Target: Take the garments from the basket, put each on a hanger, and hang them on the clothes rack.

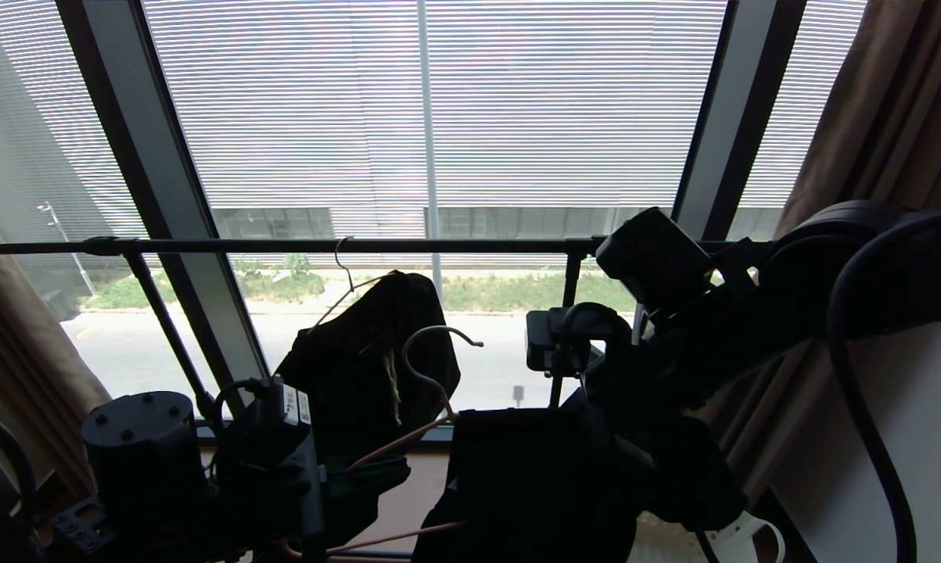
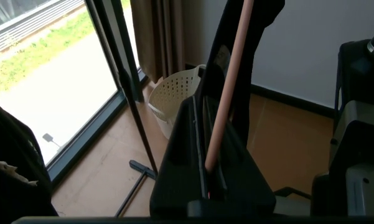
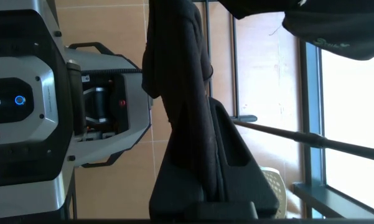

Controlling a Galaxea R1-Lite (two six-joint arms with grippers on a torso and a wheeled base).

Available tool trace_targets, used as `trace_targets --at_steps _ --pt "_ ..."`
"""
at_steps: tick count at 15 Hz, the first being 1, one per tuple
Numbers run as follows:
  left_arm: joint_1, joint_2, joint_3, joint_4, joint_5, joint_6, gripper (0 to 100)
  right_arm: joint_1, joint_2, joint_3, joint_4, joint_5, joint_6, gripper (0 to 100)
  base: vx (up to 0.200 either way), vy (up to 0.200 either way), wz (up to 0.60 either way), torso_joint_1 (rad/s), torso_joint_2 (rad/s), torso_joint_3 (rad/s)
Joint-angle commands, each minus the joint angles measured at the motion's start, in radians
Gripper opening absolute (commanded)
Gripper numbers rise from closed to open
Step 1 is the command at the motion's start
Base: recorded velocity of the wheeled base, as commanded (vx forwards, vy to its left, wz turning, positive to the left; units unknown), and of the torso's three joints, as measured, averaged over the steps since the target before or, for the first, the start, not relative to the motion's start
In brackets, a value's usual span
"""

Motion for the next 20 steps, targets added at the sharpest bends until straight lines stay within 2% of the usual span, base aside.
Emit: trace_targets --at_steps 1,2,3,10,12,15,18,19,20 --pt "0.000 0.002 0.003 -0.002 -0.001 0.000 0 0.001 -0.005 0.001 0.000 0.000 0.000 0 0.000 0.000 0.00 0.000 0.00 0.000" --pt "0.000 0.004 0.006 -0.004 -0.001 0.001 0 0.001 -0.005 0.001 0.000 0.000 0.000 0 0.000 0.000 0.00 0.000 0.00 0.000" --pt "0.000 0.004 0.007 -0.004 -0.001 0.001 100 0.001 -0.005 0.001 0.000 0.000 0.000 0 0.000 0.000 0.00 0.000 0.00 0.000" --pt "0.009 0.005 -0.002 -0.021 -0.001 -0.016 100 0.001 -0.020 0.013 0.003 0.002 0.015 0 0.000 0.000 0.00 0.000 0.00 0.000" --pt "0.014 -0.015 0.003 -0.130 0.001 -0.112 100 -0.001 -0.046 0.036 0.002 0.000 0.066 0 0.000 0.000 0.00 0.000 0.00 0.000" --pt "0.049 -0.092 -0.008 -0.130 0.006 -0.215 100 -0.007 -0.095 0.061 0.000 0.000 0.120 0 0.000 0.000 0.00 0.000 0.00 0.000" --pt "0.136 -0.214 0.055 -0.130 0.004 -0.414 100 -0.049 -0.152 0.085 0.000 -0.001 0.153 0 0.000 0.000 0.00 0.000 0.00 0.000" --pt "0.178 -0.242 0.104 -0.130 0.003 -0.493 100 -0.052 -0.165 0.094 -0.001 -0.001 0.221 0 0.000 0.000 0.00 0.000 0.00 0.000" --pt "0.189 -0.248 0.132 -0.130 -0.001 -0.513 100 -0.052 -0.171 0.094 -0.007 -0.001 0.270 0 0.000 0.000 0.00 0.000 0.00 0.000"
